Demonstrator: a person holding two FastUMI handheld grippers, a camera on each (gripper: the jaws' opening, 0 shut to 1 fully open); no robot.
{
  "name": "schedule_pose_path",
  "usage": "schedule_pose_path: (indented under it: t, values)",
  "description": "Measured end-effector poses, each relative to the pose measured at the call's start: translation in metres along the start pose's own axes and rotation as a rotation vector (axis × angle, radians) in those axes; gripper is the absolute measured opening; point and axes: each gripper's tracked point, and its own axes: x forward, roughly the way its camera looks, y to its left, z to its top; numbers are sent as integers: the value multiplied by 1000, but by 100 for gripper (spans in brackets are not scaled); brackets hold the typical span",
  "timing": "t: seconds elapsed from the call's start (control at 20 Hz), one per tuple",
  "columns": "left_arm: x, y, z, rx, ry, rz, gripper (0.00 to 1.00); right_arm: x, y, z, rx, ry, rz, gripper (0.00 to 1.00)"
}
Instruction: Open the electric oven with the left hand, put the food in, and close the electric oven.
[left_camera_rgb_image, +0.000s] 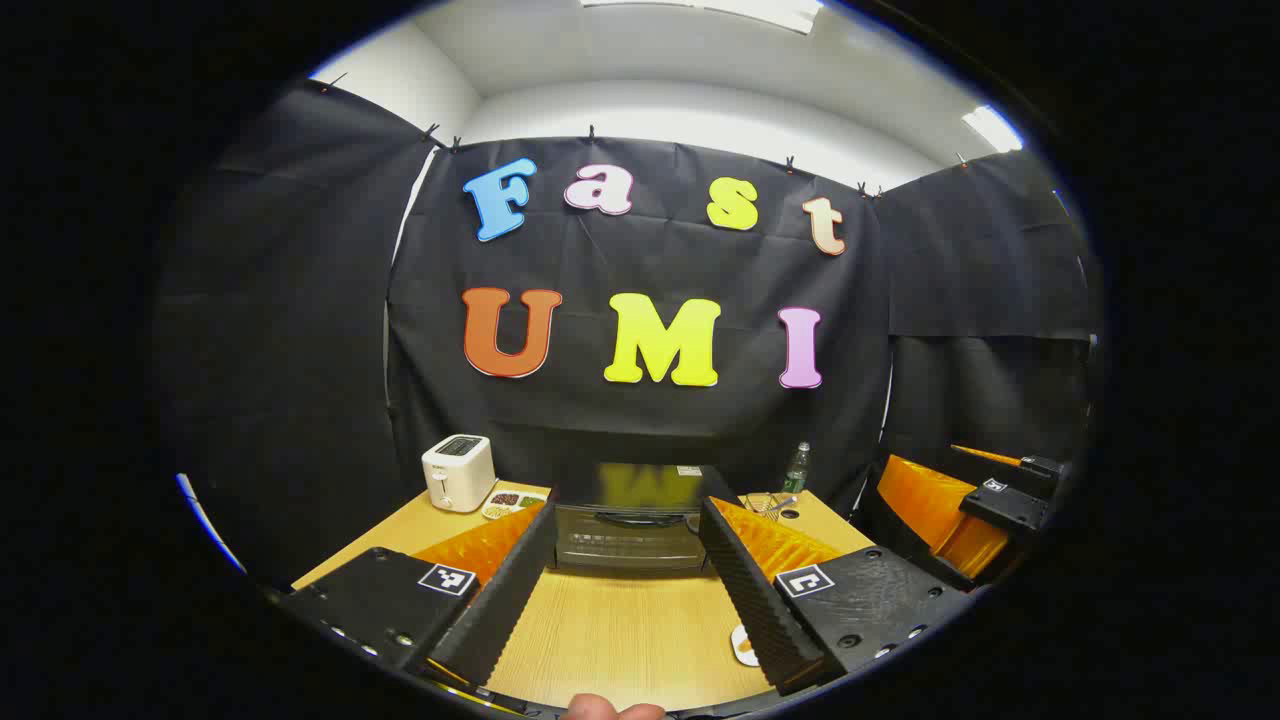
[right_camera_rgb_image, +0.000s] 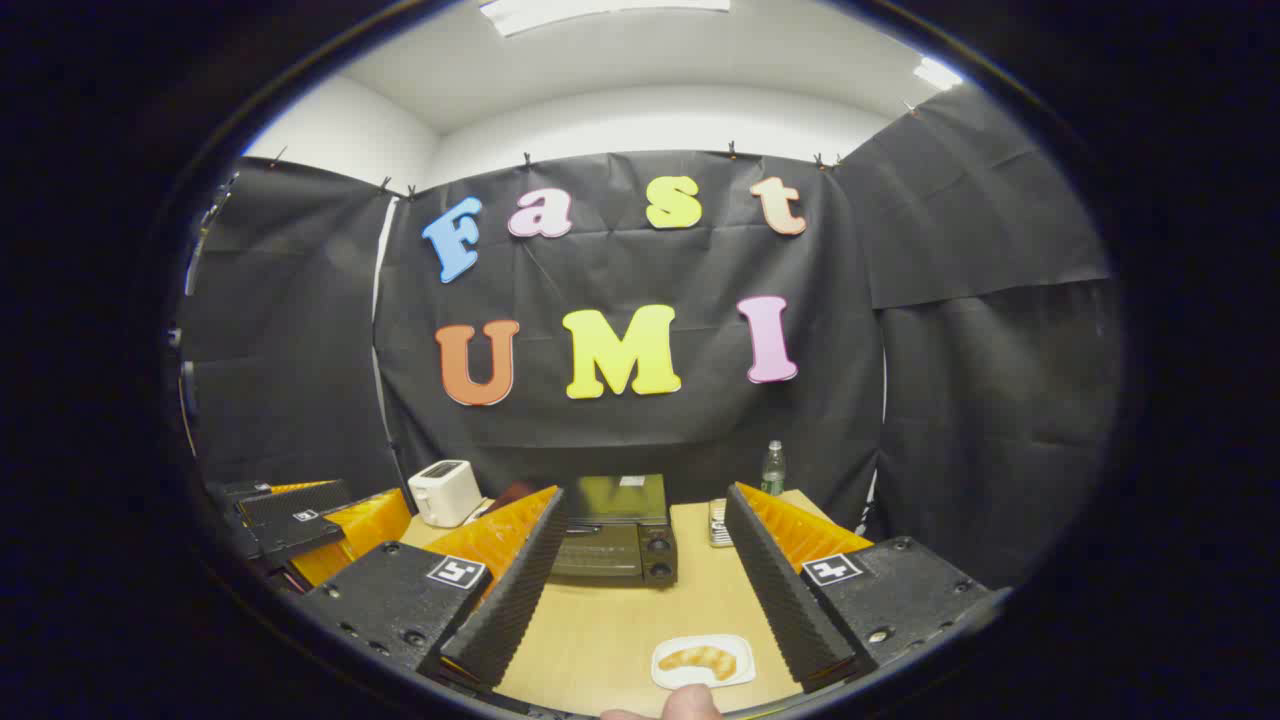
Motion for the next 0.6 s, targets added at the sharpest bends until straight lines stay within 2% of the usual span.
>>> schedule_pose_path:
  t: [0.6]
  values:
    - [1,-1,1,18,-12,3,93,-1,-4,1,-19,-3,0,97]
